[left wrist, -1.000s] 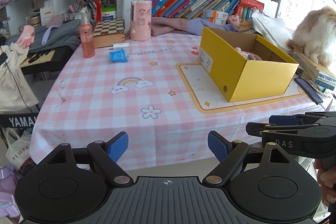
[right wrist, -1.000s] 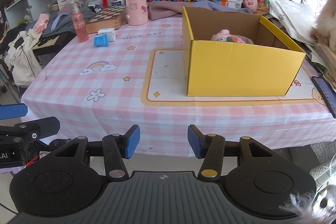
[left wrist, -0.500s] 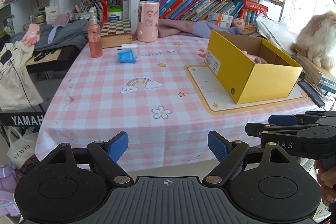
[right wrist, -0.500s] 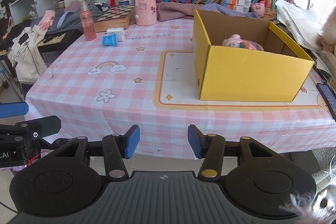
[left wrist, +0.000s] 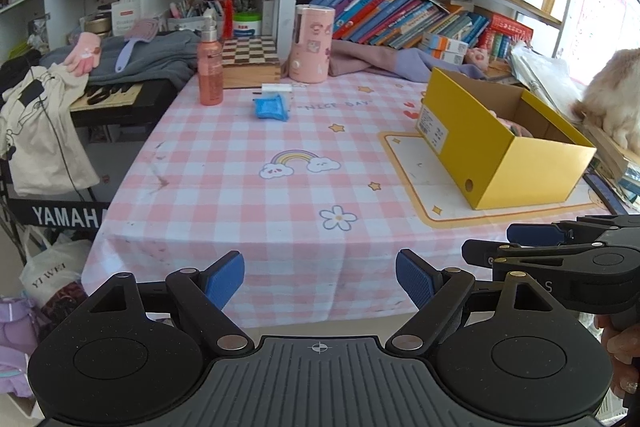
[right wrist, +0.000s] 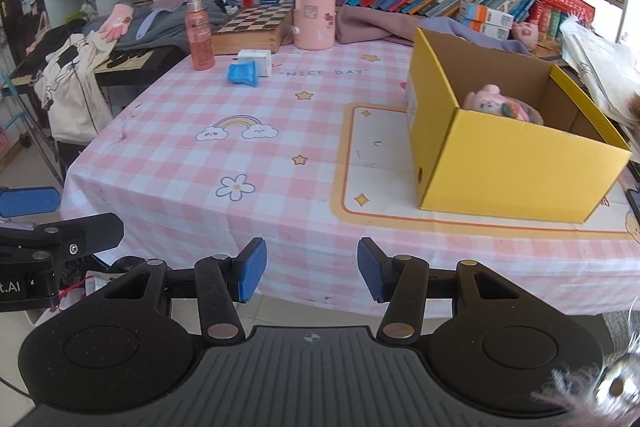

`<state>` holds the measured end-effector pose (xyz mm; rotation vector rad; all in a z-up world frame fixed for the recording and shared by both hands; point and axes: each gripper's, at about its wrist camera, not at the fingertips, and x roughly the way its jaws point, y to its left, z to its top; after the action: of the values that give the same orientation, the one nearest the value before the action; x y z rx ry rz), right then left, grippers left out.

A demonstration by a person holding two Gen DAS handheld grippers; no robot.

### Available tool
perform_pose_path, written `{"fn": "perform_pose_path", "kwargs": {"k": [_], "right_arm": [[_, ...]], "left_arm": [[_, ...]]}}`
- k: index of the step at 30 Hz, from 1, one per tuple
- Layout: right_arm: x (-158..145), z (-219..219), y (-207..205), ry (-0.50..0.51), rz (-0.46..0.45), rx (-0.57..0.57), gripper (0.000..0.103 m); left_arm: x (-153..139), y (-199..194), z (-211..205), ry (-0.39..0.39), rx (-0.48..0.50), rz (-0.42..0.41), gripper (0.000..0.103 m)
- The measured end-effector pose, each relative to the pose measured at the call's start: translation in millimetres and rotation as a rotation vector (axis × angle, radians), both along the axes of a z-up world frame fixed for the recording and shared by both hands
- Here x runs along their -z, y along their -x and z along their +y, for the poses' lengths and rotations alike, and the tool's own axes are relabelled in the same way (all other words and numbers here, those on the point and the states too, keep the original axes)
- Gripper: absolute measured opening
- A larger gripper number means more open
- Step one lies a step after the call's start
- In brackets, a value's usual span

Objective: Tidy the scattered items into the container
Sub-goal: 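Withdraw both tools from the box back toward the table items, then move both tools toward the blue plastic bag and white charger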

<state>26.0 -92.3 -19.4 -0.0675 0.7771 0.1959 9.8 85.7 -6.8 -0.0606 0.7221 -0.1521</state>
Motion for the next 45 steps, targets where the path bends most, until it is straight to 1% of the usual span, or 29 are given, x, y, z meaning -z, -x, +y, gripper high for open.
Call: {"fn": "perform_pose_path", "kwargs": {"k": [5, 10, 19, 27, 35, 41, 45], "right_arm": [[3.2, 3.7, -13.7, -0.003, 0.002, -0.017, 0.049], [7.4, 7.2, -35.5, -0.017, 0.015, -0.027, 0.049], [9.3, 12.3, -86.5, -0.035, 0.021, -0.041, 0.049], [12.3, 15.6, -136.8, -0.049, 0.033, -0.05, 0.049], [13.8, 16.3, -179.9, -0.05, 0.043, -0.06, 0.049], [10.7, 20.3, -208.5, -0.059, 0.032, -0.062, 0.049], [4.9, 20.6, -235.1, -0.075, 0.008, -0.032, 0.049]], "left_arm": [[2.0, -10.6, 2.7, -0.006, -0.014, 0.001, 0.085], [3.9, -29.1, 5.5, -0.02, -0.026, 0.01, 0.085], [3.1, -75.4, 8.7, -0.05, -0.026, 0.002, 0.085], [4.0, -123.2, 15.1, -0.079, -0.052, 0.0, 0.085], [7.2, -160.1, 18.5, -0.081, -0.078, 0.006, 0.085], [11.9, -183.2, 18.5, -0.088, -0.081, 0.014, 0.085], [15.5, -201.0, 17.4, -0.087, -0.082, 0.015, 0.085]]}}
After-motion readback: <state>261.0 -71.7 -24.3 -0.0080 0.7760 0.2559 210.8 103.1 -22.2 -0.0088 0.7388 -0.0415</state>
